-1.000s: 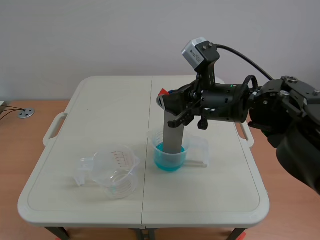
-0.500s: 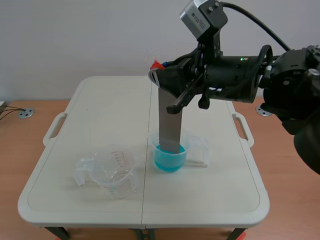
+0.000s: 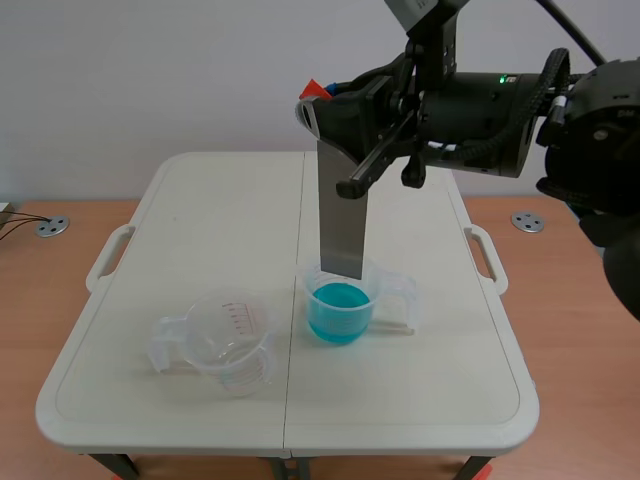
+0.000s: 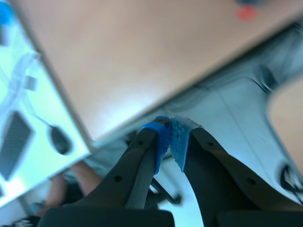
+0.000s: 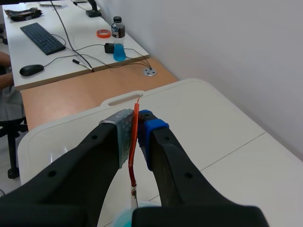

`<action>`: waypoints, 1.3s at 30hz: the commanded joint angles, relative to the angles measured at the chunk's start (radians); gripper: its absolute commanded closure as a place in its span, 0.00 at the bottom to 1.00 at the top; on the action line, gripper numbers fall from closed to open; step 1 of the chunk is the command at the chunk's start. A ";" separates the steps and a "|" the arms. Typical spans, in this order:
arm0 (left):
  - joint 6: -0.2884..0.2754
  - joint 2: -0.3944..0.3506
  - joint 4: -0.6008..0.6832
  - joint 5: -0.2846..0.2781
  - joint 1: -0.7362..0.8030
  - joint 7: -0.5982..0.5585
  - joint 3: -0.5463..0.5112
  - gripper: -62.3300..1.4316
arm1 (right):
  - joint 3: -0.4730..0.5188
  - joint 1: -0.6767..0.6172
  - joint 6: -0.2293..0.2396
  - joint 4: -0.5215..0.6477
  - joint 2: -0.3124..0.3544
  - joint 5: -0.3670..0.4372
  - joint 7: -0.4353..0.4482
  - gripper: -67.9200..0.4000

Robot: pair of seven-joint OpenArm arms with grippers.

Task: Hold the metal plate by the orange handle, dip it into the blue solution, take it out and point at it, then put the plate back in the beaker on the left.
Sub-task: 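Raise the plate and point at it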

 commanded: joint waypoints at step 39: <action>-0.121 0.161 0.092 -0.005 -0.836 0.061 0.717 0.93 | 0.032 0.018 0.011 0.114 0.011 0.026 0.017 0.98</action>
